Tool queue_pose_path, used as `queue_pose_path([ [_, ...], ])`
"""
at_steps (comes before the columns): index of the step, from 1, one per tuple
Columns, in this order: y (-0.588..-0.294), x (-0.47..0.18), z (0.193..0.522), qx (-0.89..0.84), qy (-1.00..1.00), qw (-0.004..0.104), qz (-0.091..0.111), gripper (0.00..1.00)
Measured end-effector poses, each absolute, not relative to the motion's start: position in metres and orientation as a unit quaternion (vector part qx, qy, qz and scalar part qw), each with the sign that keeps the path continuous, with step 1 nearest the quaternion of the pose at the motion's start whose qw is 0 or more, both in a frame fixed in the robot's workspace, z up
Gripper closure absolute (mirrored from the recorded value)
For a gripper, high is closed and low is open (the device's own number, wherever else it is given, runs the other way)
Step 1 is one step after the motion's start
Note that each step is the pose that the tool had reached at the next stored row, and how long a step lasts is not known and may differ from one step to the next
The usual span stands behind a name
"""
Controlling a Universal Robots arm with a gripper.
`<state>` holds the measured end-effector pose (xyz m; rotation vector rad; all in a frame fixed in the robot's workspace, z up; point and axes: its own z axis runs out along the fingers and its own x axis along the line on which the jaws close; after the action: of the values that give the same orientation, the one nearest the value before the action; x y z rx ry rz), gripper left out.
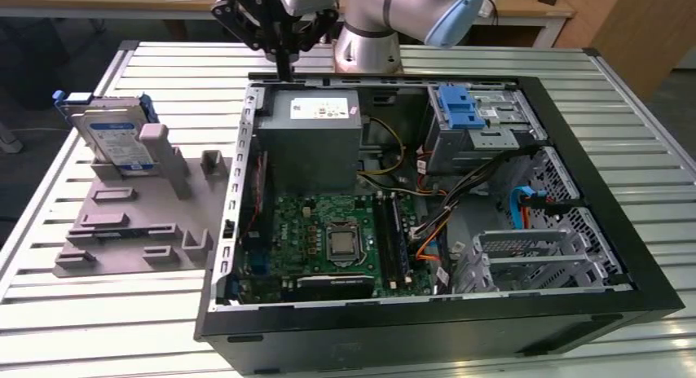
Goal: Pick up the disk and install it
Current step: 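Reach for the disk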
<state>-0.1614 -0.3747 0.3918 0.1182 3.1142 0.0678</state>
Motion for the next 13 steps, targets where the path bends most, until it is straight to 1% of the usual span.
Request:
queue_pose_path([
  [4,-0.374,-0.164,0.392,0.038,0.999,0.009,0.021,0.89],
  [13,-0.374,-0.177,0.391,0.038,0.999,0.008,0.021,0.89],
])
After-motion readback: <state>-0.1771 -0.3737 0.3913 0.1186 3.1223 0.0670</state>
